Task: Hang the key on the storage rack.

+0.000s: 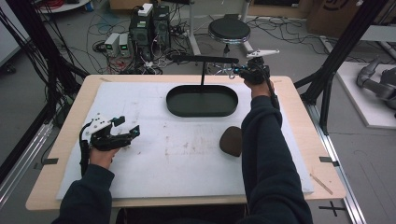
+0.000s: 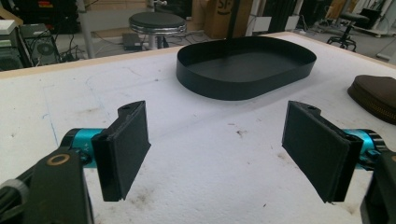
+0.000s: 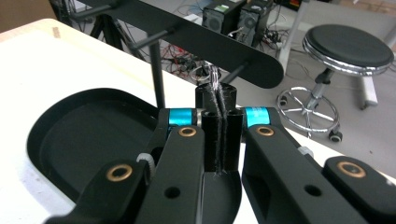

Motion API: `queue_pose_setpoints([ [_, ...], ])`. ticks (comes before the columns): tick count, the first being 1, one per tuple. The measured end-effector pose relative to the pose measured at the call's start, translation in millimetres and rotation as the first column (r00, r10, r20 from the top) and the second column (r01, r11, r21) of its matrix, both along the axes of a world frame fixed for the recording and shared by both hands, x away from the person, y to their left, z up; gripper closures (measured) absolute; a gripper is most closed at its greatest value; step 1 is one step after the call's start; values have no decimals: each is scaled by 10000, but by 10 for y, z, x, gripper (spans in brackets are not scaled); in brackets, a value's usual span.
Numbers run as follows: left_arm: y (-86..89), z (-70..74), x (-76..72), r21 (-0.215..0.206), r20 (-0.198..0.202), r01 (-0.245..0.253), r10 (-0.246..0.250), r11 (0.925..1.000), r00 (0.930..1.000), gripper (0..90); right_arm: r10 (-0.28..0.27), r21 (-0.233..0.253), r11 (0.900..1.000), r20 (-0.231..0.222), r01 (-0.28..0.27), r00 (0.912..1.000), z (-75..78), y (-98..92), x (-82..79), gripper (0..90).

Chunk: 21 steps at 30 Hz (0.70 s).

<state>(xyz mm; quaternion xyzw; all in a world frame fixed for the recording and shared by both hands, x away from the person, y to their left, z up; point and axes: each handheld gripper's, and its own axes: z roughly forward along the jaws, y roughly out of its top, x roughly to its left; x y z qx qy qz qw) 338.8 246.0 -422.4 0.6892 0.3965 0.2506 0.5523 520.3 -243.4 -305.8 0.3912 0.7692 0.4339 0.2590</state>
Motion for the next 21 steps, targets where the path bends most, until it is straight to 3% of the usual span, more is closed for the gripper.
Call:
queue_pose_setpoints([
  [8, 2, -3, 2, 40, -31, -5, 5, 10000, 10000, 228, -442, 513, 9977, 85, 437, 9990, -84, -14, 95, 895],
  [12, 12, -3, -3, 33, -45, -46, 46, 10000, 10000, 228, -931, 380, 9950, 284, 920, 9953, -132, 13, 137, 864],
  [14, 17, -6, -4, 11, -40, -56, 56, 10000, 10000, 228, -1468, 186, 9891, 434, 1461, 9882, -138, 19, 133, 789],
  [16, 24, -8, -6, 55, -66, -69, 69, 10000, 10000, 228, -1663, 451, 9853, 304, 1648, 9856, -137, -22, 126, 710],
  [18, 34, -15, -10, 35, -103, -70, 70, 10000, 9999, 228, -1661, 623, 9844, 212, 1645, 9859, -119, -75, 91, 648],
  [21, 45, -21, -14, -29, -87, -116, 116, 9999, 9999, 229, -1315, 193, 9912, 94, 1313, 9913, -63, -128, 2, 582],
])
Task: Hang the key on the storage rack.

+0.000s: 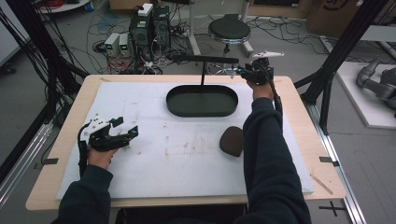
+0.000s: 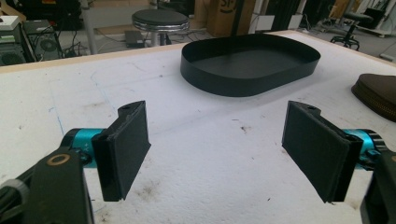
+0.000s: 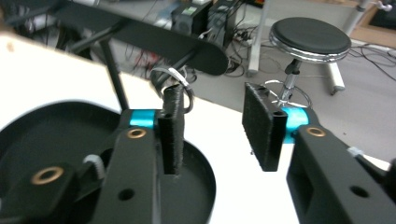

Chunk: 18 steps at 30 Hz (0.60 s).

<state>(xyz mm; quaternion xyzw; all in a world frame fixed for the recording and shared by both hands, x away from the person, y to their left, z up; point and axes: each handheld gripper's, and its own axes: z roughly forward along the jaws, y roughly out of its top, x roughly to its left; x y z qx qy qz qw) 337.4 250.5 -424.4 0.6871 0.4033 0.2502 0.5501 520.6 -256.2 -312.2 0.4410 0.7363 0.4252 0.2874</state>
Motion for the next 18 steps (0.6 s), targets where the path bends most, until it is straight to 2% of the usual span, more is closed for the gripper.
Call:
queue_pose_setpoints([
  [2, 3, 0, -2, 1, 2, -10, 10, 10000, 10000, 230, 291, -638, 9976, 240, -276, 9993, 26, 4, -88, 541],
  [3, 2, 0, -2, 2, -7, -3, 3, 10000, 10000, 230, 484, -971, 9942, 278, -455, 9984, 30, 16, -121, 576],
  [4, -1, -3, -2, -15, -5, -18, 18, 10000, 10000, 230, 586, -1011, 9933, 281, -555, 9979, 34, 18, -144, 588],
  [5, -6, -2, -1, -3, -20, -19, 19, 10000, 10000, 232, 633, -992, 9932, 263, -604, 9977, 37, 15, -145, 607],
  [7, -6, 6, -8, -7, 24, -38, 38, 10000, 10000, 234, 394, -820, 9960, 360, -364, 9986, 31, -10, -113, 615],
  [10, -7, 14, -22, -25, 76, -53, 53, 10000, 10000, 234, 71, -9, 10000, -5, -71, 10000, -47, -52, -53, 608],
  [13, -5, -1, -12, -3, 15, -47, 47, 10000, 10000, 234, 192, -108, 9998, 137, -191, 9997, -67, -48, -91, 597],
  [14, -5, -5, -7, -11, 2, -26, 26, 10000, 10000, 234, 221, -222, 9995, -17, -221, 9998, -52, -67, -137, 539],
  [18, -2, 3, -13, 21, 30, 13, -13, 10000, 10000, 234, 268, -137, 9995, 38, -268, 9996, 30, -148, -246, 483],
])
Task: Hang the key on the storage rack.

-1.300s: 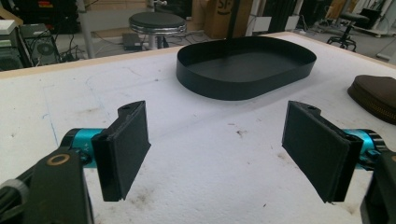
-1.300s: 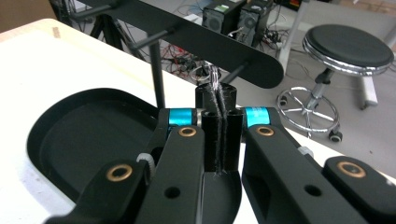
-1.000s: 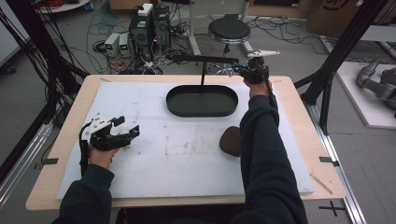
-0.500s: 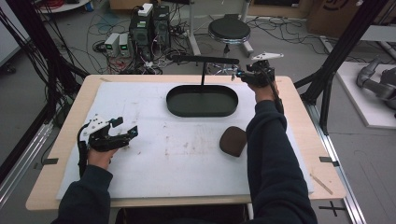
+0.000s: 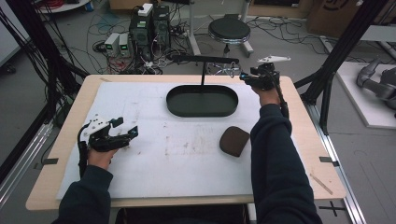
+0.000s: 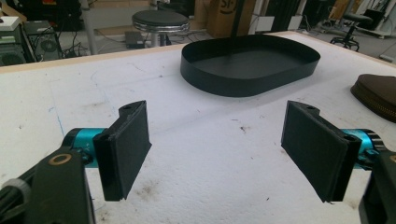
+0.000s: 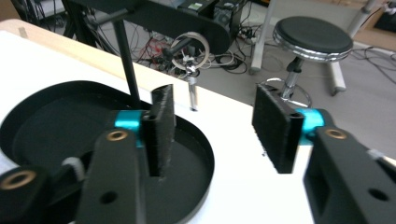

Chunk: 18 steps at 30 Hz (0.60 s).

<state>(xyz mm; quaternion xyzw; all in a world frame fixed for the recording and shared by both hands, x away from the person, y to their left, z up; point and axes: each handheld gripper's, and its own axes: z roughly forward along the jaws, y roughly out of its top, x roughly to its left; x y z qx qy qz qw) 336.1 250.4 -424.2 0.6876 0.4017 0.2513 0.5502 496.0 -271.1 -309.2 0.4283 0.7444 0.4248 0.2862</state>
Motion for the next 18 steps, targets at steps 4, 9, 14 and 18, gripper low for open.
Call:
queue_pose_setpoints([
  [4, 2, 3, -8, -76, 11, -25, 25, 10000, 10000, 234, 231, 290, 9993, 120, -234, 9997, 160, -137, -216, 429],
  [9, 11, 10, -18, -133, 74, -13, 14, 9999, 10000, 234, 512, 391, 9979, 175, -519, 9985, 258, -341, -580, 343],
  [14, 20, 18, -36, -197, 118, -11, 13, 9998, 9999, 234, 418, 5, 9991, 137, -418, 9990, 169, -498, -885, 240],
  [18, 10, 28, -46, -176, 143, -4, 6, 9998, 9999, 234, 362, -175, 9992, -94, -364, 9993, -46, -550, -1092, 207],
])
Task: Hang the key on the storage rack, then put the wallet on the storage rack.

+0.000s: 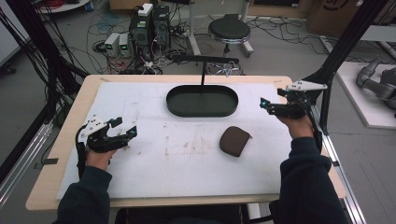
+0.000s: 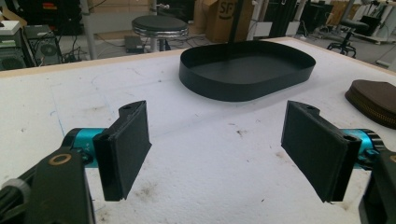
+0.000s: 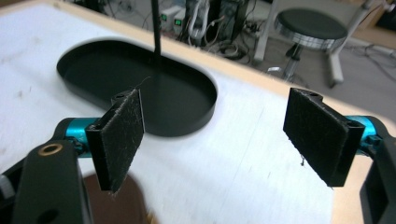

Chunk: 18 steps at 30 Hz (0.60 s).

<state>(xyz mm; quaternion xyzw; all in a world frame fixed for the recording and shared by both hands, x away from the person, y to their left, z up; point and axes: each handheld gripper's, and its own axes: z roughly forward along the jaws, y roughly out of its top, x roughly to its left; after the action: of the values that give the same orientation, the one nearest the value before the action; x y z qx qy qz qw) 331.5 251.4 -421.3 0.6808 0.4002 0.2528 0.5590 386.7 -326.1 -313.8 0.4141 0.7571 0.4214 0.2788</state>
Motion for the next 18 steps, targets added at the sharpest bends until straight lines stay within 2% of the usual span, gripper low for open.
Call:
queue_pose_setpoints([
  [5, -20, 3, -11, 2, -1, 8, -8, 10000, 10000, 234, -231, 140, 9996, -235, 235, 9995, -269, 17, -180, 207],
  [12, -28, -2, 1, -20, -34, 41, -41, 10000, 10000, 234, -412, 105, 9991, -114, 414, 9991, -537, 163, -424, 207],
  [15, -34, -4, 13, -19, 1, 50, -50, 10000, 10000, 234, -583, 51, 9983, -106, 583, 9982, -635, 231, -474, 206],
  [18, -35, -5, 20, 3, -17, 77, -77, 10000, 10000, 234, -619, 177, 9979, -318, 624, 9976, -729, 333, -507, 206],
])
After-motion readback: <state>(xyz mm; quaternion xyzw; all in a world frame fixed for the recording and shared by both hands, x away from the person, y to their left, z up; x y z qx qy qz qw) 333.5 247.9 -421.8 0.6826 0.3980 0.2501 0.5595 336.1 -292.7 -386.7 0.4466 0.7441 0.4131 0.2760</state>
